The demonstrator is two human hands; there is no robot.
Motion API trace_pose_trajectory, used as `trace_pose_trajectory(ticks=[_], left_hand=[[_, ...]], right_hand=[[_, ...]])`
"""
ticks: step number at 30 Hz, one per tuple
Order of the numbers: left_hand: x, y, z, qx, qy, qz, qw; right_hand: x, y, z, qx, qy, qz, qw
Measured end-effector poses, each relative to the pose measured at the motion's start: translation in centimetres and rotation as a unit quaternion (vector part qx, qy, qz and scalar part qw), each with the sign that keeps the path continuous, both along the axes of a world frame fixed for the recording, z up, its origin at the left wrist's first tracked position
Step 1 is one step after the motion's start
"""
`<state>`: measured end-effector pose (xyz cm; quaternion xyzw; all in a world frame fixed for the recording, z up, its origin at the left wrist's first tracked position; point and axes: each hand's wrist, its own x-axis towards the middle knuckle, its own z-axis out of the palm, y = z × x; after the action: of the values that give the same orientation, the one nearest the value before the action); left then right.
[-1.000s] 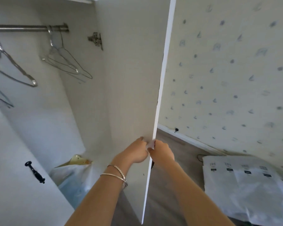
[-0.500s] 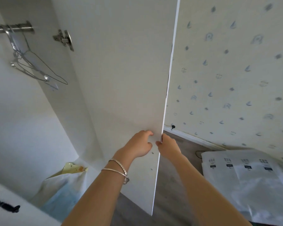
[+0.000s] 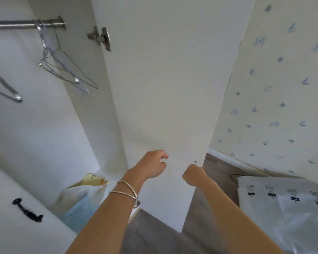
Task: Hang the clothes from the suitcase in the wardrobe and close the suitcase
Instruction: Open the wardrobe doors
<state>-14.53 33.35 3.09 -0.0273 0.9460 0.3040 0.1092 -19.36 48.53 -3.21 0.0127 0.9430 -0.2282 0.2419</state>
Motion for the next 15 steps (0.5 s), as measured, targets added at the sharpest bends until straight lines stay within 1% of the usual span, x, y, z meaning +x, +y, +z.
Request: trace_pose_trajectory(ticks=[4, 8, 11, 15], left_hand=[[3.2, -5.4, 0.4, -0.012, 0.005, 0.061, 0.998], [8.2, -13.0, 0.6, -0.021, 0.003, 0.171, 0.985], [12.5, -18.8, 0.2, -0.054, -0.009, 0.253, 0.966], [18.0, -24.5, -0.7, -0.064, -0.021, 0.357, 0.932]], right_hand=[[1.0, -6.6, 1.3, -0.05, 0.013, 0.079, 0.995], [3.1, -15.4, 3.0, -0.138, 0.026, 0.164, 0.976], [5.8, -22.0, 4.6, -0.166, 0.026, 0.233, 0.958], [9.1, -29.3, 6.4, -0.2, 0.003, 0.305, 0.931]])
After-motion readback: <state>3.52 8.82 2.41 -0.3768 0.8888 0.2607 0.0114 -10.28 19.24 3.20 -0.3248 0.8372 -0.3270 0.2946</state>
